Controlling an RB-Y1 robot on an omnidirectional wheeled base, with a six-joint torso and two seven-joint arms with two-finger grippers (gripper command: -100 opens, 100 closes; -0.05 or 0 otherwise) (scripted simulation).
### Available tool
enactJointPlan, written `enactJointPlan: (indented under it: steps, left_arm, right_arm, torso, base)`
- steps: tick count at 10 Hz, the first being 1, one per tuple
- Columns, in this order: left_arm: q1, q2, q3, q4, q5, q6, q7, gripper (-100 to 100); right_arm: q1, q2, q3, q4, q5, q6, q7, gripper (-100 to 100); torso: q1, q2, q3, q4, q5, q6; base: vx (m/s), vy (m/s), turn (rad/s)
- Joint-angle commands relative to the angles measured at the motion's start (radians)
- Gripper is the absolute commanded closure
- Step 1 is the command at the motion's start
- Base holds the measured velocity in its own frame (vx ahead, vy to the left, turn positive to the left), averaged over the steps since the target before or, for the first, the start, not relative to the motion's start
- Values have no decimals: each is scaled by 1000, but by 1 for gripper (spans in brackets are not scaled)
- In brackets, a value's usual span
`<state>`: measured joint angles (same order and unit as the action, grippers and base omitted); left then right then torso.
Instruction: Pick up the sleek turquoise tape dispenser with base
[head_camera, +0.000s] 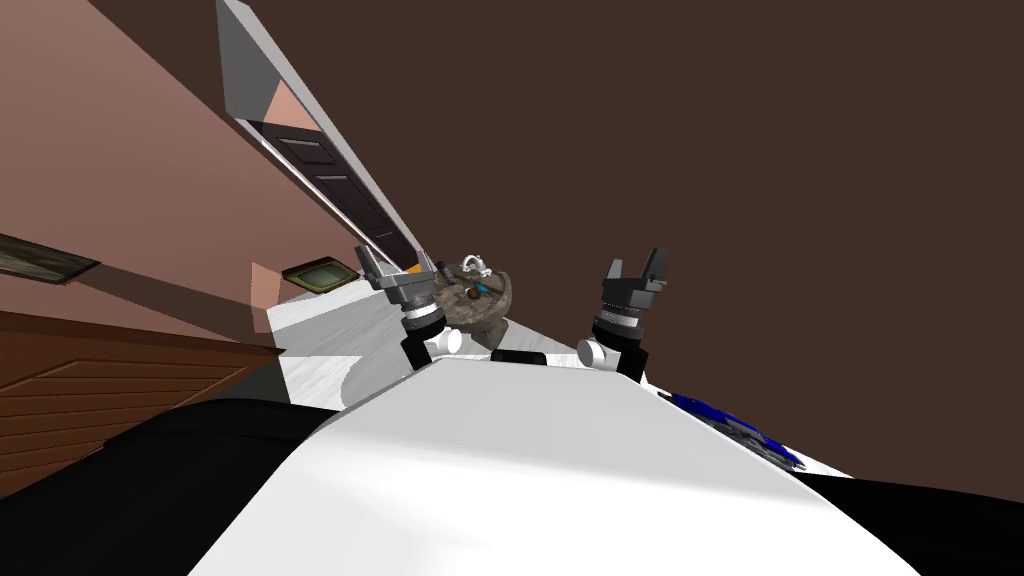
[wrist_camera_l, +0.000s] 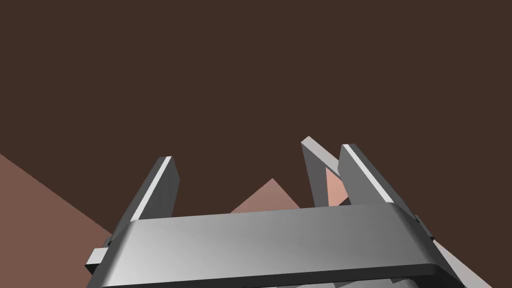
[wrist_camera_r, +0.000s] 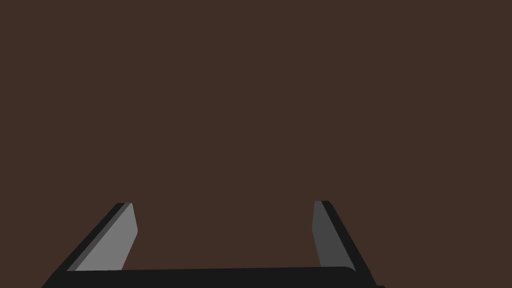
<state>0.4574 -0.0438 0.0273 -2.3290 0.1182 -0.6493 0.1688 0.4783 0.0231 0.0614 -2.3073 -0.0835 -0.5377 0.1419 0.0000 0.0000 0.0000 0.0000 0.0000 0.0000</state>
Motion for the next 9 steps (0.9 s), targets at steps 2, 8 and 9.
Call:
enactJointPlan:
  steps: [2,8,9]
  left_arm:
    - [6,72,2,3,-1,24,6,-100]
    - [34,244,11,10,-8,132,29,-100]
    - [41,274,14,11,-11,160,34,-100]
  right_arm:
    - [0,0,0,0,0,0,0,0]
    - [0,0,0,0,0,0,0,0]
    - [0,0,0,0,0,0,0,0]
  torso:
    - [0,0,0,0,0,0]
    - [1,3,2,1,0,0]
    - [1,4,2,1,0,0]
  base:
    - [-18,-3,-21]
    - [-44,0,-40]
    - [-77,-3,-81]
